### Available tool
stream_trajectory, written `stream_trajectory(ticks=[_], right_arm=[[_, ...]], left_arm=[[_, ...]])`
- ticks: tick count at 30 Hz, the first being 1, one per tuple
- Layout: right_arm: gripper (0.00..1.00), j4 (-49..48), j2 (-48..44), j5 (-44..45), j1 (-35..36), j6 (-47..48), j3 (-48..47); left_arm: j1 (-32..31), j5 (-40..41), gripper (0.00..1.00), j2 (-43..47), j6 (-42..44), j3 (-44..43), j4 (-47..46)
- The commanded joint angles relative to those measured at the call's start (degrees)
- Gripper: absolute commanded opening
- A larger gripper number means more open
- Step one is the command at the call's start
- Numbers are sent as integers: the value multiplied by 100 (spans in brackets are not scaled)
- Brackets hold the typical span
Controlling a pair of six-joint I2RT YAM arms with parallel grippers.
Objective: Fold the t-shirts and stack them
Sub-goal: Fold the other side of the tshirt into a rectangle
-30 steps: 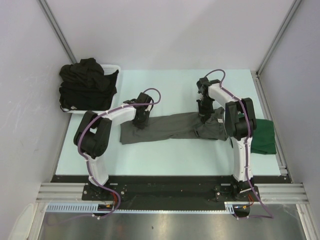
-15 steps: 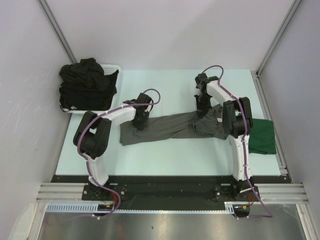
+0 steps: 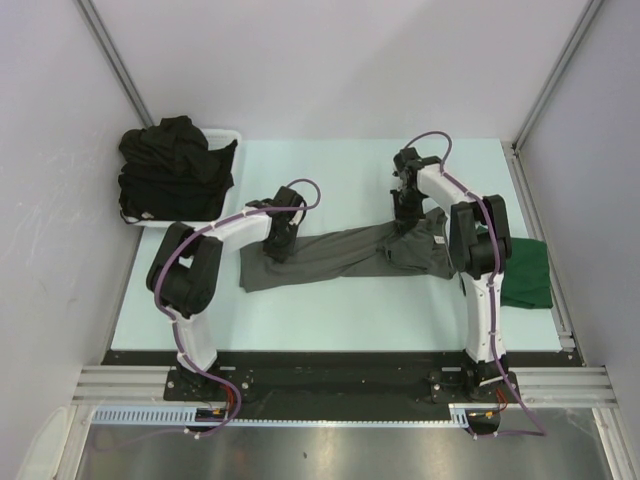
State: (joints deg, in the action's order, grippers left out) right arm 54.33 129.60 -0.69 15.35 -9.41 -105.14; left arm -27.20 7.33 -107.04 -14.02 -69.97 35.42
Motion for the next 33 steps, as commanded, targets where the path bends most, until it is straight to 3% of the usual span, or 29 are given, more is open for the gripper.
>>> stream_trajectory(ticks=[1,17,29,33], right_arm=[[0,-353,276,174,-112,0,415],[0,-1011,-234,728,275,-158,1778],[0,-625,276,1746,486,-70,847],[0,-904,198,1941,583,27,959]], left_arm=[[-22,22,0,-168,31,-77,729],[-22,49,0,-264,154,-412,774],[-22,49,0,-71,216,-280,844],[-31,58,0,-1,207,-157,826]])
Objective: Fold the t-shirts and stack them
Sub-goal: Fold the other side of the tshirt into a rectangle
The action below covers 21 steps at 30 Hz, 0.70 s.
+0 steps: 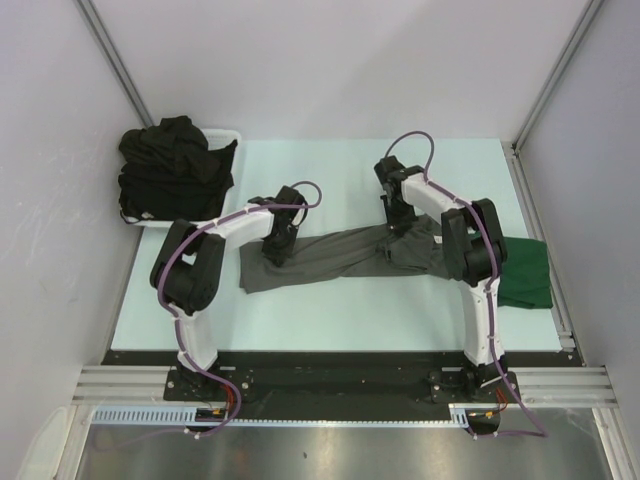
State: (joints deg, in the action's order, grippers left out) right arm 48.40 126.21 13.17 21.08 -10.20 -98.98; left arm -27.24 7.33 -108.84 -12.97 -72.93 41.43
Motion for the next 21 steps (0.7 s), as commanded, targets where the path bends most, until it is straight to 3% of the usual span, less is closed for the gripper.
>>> stream_trajectory(ticks=[1,12,21], right_arm=[[0,-418,492,607,19,140,431],[0,-1956,-79,977,28,404,1328],[0,-1958,131,1083,63,580,819]], left_arm=[[-27,58,0,187,93,164,208],[-18,40,0,223,76,209,181],[-18,75,0,266,93,244,225]])
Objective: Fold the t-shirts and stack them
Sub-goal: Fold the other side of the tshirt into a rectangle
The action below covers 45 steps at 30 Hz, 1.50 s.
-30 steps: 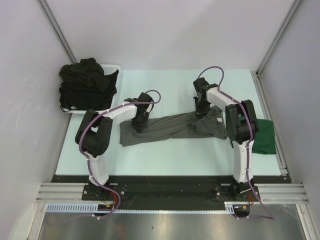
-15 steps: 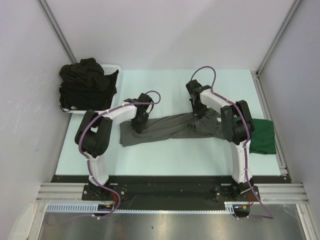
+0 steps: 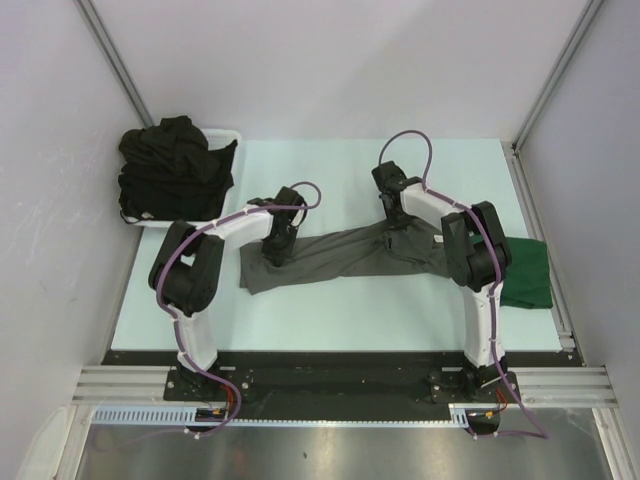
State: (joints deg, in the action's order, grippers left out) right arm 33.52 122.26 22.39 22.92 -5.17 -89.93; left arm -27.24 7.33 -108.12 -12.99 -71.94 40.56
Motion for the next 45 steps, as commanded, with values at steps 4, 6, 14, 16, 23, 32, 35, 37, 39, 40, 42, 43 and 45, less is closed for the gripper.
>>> stream_trajectory(ticks=[4,6,14,16,23,32,35,37,39,40,42,43,45], right_arm=[[0,-144,519,-59,-112,-89,-148],[0,-56,379,-95,-86,-151,-52],[16,489,36,-262,-42,-265,-121],[20,506,-175,-332,-50,-283,-112],[23,840,-633,-569,2,-309,-490],[24,1121,-1046,-1025,178,-546,-657],[23,1253,-1064,-1105,310,-616,-622],[23,1271,-1090,-1158,389,-634,-517],[23,1263,-1090,-1255,415,-696,-368],[23,1245,-1090,-1290,441,-705,-306],[23,1210,-1081,-1334,459,-731,-201],[22,1192,-1081,-1343,477,-757,-105],[22,1166,-1090,-1360,486,-766,-25]], left_arm=[[-26,110,0,230,113,154,339],[-27,111,0,230,113,154,330],[-18,31,0,107,113,-30,295],[-18,-47,2,63,113,-83,286],[-27,-250,24,-43,104,-329,251],[-18,-329,36,-139,95,-812,356],[-18,-320,36,-166,104,-883,392],[-27,-311,36,-166,104,-901,409],[-18,-311,36,-157,104,-909,418],[-26,-303,36,-166,104,-901,418],[-18,-285,36,-157,122,-909,444],[-26,-294,36,-149,130,-901,462],[-27,-259,37,-105,139,-892,471]])
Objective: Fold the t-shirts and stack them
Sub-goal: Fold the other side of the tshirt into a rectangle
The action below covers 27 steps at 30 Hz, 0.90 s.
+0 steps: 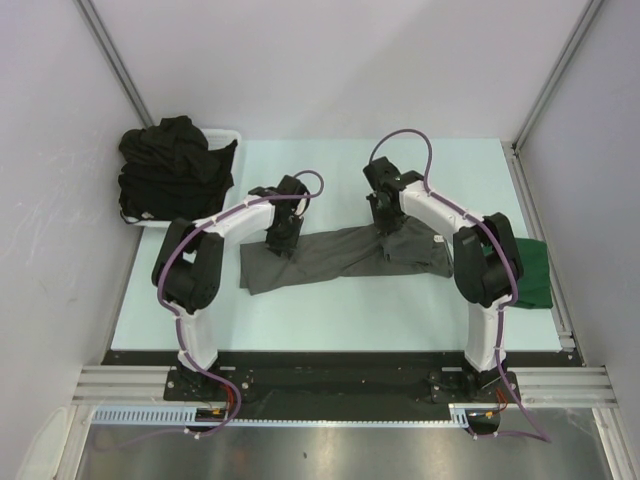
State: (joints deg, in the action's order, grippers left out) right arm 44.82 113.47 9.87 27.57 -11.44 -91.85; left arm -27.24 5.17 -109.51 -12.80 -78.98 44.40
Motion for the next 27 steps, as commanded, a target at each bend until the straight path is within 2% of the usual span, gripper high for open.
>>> stream_trajectory(ticks=[1,13,27], right_arm=[[22,45,-237,-117,29,-148,203],[22,71,-404,-169,64,-165,467],[23,335,-563,-292,117,-288,352]], left_arm=[[-18,-34,37,53,137,-188,112],[-27,-42,42,123,146,-258,297],[-18,-148,43,9,146,-777,473]])
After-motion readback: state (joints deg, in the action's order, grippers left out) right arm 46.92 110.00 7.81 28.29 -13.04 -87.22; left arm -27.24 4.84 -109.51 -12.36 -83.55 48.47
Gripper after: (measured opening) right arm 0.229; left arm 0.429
